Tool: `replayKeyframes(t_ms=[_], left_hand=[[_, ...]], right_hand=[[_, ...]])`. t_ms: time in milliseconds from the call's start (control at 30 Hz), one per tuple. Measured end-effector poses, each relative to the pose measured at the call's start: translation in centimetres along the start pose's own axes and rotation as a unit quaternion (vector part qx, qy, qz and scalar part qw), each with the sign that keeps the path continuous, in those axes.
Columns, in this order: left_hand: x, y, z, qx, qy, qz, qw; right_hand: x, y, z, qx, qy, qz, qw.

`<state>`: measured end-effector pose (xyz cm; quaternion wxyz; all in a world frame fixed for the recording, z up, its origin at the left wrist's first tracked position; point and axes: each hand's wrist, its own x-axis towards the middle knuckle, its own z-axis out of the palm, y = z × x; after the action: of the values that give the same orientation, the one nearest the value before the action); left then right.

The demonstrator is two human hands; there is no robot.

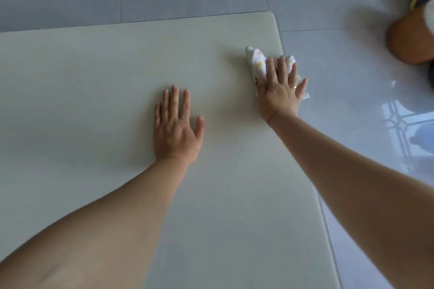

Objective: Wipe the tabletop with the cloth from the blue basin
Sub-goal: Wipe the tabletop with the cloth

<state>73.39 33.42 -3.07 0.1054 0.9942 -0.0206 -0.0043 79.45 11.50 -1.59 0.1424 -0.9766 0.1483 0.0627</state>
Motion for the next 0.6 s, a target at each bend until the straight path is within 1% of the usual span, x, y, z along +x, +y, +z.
replayKeyframes(t_ms=[33, 100, 167, 200, 233, 333, 367, 400, 433, 500, 567, 600], left_hand=[[-0.1, 0.0, 0.0, 0.000, 0.001, 0.000, 1.000], [-0.2, 0.0, -0.1, -0.001, 0.000, 0.003, 1.000], [-0.2, 0.1, -0.2, 0.000, -0.004, 0.004, 1.000], [-0.3, 0.2, -0.3, 0.006, -0.009, 0.002, 1.000], [-0.5, 0.3, -0.4, 0.015, -0.011, -0.002, 1.000], [-2.1, 0.7, -0.9, 0.029, 0.004, -0.015, 0.999], [-3.4, 1.2, -1.2, 0.029, 0.009, -0.015, 0.999], [-4.9, 1.8, -1.5, 0.027, 0.012, -0.007, 1.000], [-6.7, 2.5, -1.7, 0.021, 0.013, 0.008, 1.000], [-11.0, 3.9, -1.8, 0.010, 0.009, 0.047, 0.999], [-15.4, 4.7, -1.6, 0.008, -0.014, 0.078, 0.997], [-17.4, 4.8, -1.4, 0.008, -0.027, 0.087, 0.996]], right_hand=[[-1.7, -0.7, 0.5, 0.001, 0.005, -0.008, 1.000], [-5.1, -1.0, 1.0, -0.005, -0.016, -0.084, 0.996], [-6.9, 0.8, 0.6, -0.029, -0.042, -0.151, 0.987], [-7.1, 2.1, 0.2, -0.034, -0.048, -0.152, 0.987], [-7.2, 3.4, -0.1, -0.034, -0.049, -0.127, 0.990], [-8.2, 4.9, -0.5, -0.012, -0.039, -0.008, 0.999], [-9.4, 4.4, -0.3, -0.011, -0.036, 0.012, 0.999], [-10.9, 3.8, 0.1, -0.008, -0.032, 0.016, 0.999], [-12.6, 3.1, 0.6, -0.004, -0.031, 0.001, 1.000], [-16.0, 2.6, 1.1, -0.011, -0.055, -0.073, 0.996], [-18.0, 4.0, 0.9, -0.038, -0.081, -0.152, 0.984], [-18.2, 5.1, 0.6, -0.046, -0.083, -0.173, 0.980]])
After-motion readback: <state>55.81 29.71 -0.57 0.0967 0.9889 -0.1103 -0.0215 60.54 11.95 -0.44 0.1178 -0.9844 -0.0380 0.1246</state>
